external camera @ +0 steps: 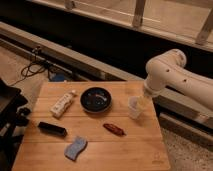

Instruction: Place the ceramic cup in the ceramic bowl

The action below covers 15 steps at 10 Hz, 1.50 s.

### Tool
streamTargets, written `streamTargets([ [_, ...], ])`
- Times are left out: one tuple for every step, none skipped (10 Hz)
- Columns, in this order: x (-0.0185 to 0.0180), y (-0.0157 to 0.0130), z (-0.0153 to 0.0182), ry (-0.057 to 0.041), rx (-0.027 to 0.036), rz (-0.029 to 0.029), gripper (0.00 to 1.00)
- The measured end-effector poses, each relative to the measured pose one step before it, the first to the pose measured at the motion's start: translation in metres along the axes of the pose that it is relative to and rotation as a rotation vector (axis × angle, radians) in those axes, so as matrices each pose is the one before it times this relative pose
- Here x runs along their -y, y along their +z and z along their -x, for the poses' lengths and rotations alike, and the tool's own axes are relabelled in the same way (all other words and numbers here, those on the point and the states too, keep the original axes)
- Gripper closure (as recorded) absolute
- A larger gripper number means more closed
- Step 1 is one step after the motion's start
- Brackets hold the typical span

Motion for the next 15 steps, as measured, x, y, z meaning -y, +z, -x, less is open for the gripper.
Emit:
streamTargets([
  [-0.00055,0.00256,0.00635,-0.00732,0.00133,0.00547,0.20],
  [-0.00017,0.00264,0.00819,-0.00947,0.00530,0.00633,0.20],
  [0.00339,0.00132,0.00007,-0.00178,-0.00448,0.00239,0.20],
  [0.00079,0.00162,-0.00038,-0.00130,-0.00410,0.00715,0.20],
  [-0.00105,0.00330,0.00365,-0.00579,0.00125,0.00696,0.20],
  [0.00035,0.00316,0.00219,0.00227,0.00441,0.00537,0.20],
  [0.00316,0.00468,-0.00201,0.00988,0.00240,0.00320,0.20],
  [0.00258,0.00330,-0.00095,0.00801,-0.00036,0.00238,0.20],
  [0.00107,0.00218,-0.00020,0.00323,-0.00074,0.00254,0.20],
  [-0.00024,0.00314,0.00197,0.00390,0.00160,0.00776,0.20],
  [0.00166,0.00275,-0.00139,0.00575,-0.00146,0.00329,0.20],
  [0.00007,0.00037,-0.00018,0.00060,-0.00019,0.00050,0.20],
  [0.00049,0.00923,-0.00047,0.00830,-0.00801,0.01315,0.20],
  [0.00021,0.00380,0.00130,0.00169,-0.00207,0.00411,0.20],
  [0.00052,0.00297,-0.00107,0.00306,-0.00368,0.00408,0.20],
])
